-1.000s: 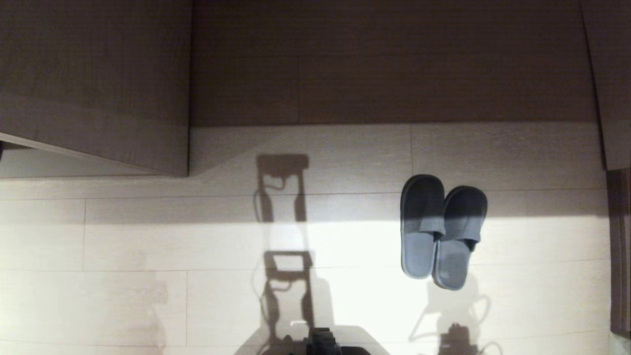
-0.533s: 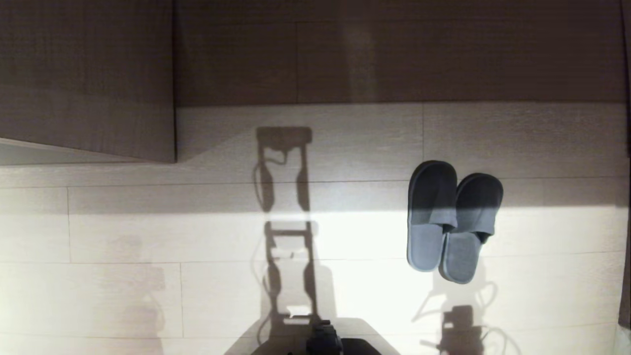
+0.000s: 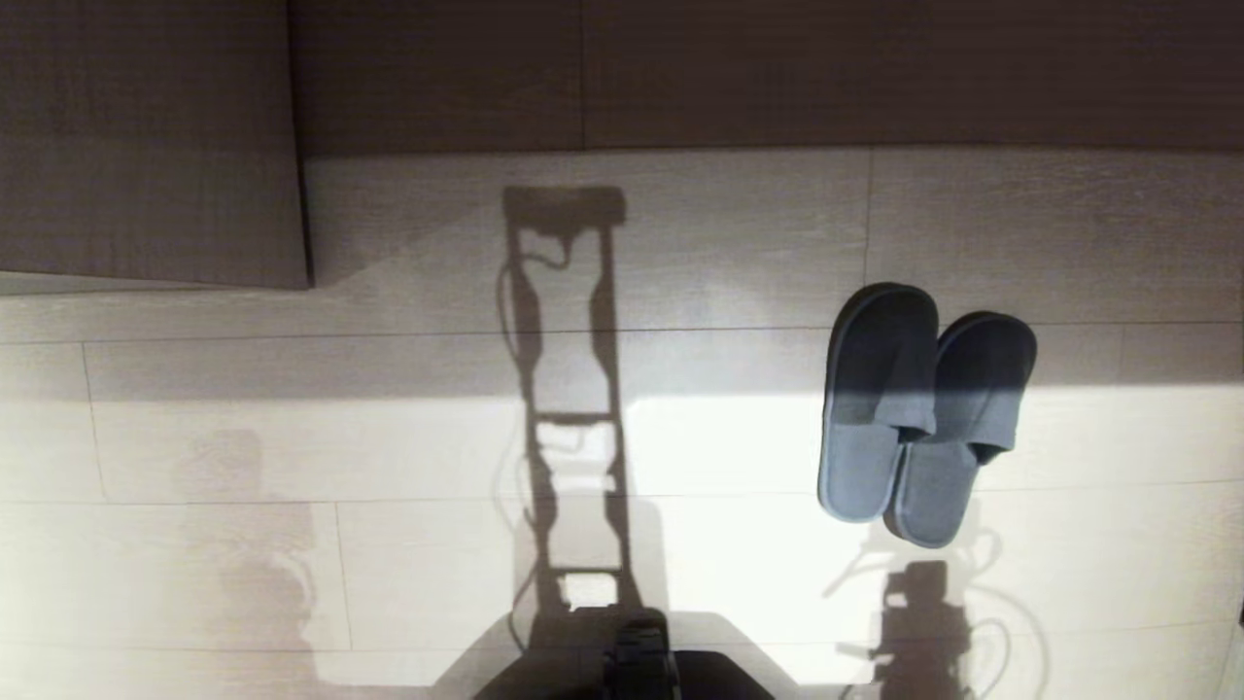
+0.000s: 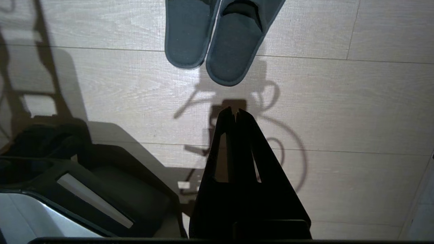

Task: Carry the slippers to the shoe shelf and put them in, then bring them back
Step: Pick up the slippers on the floor

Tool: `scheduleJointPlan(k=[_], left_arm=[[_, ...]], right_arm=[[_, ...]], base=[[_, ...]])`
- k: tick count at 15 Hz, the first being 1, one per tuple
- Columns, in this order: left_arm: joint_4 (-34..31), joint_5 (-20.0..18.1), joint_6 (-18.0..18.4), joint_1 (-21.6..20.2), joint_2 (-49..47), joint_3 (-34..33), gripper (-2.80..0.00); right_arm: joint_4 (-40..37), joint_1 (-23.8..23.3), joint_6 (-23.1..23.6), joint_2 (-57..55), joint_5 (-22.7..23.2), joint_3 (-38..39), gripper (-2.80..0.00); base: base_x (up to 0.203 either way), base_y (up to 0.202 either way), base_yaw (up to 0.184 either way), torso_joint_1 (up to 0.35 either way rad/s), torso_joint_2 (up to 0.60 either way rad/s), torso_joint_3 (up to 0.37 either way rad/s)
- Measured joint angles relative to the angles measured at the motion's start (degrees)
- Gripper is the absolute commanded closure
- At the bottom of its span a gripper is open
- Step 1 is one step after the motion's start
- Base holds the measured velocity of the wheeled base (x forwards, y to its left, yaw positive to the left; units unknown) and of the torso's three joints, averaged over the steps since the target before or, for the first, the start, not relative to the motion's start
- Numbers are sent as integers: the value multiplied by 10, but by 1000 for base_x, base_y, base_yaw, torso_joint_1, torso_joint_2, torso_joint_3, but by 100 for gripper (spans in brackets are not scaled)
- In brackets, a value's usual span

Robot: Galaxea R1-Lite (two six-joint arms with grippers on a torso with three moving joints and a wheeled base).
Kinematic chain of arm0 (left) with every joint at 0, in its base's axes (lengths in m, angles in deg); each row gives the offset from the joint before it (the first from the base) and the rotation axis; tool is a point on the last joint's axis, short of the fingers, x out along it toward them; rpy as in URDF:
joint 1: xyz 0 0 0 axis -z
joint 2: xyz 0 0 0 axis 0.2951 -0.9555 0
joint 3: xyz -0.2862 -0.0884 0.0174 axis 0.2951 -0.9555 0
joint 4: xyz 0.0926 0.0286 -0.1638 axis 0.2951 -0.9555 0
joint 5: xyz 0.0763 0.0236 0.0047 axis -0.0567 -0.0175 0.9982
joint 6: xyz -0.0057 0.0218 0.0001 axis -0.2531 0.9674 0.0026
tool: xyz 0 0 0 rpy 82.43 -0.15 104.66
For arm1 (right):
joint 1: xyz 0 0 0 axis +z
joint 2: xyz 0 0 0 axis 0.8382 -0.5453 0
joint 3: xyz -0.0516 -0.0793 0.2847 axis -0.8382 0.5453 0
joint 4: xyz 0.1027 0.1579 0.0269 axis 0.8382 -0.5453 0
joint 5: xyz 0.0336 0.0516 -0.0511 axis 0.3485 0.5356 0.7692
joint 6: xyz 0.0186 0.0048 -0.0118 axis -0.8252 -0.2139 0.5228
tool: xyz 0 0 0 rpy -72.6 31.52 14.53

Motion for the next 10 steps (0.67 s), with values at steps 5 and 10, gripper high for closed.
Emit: scheduleJointPlan(k=[5, 10], left_arm=[[0, 0, 0, 0, 0, 0, 0], [-1, 0, 2, -1, 0, 0, 0]], right_arm=[[1, -1, 1, 0, -1, 0, 0], [4, 0, 5, 0, 3, 0, 0]], base=[[0, 0, 0, 2, 2, -152], [0, 0, 0, 2, 1, -15]])
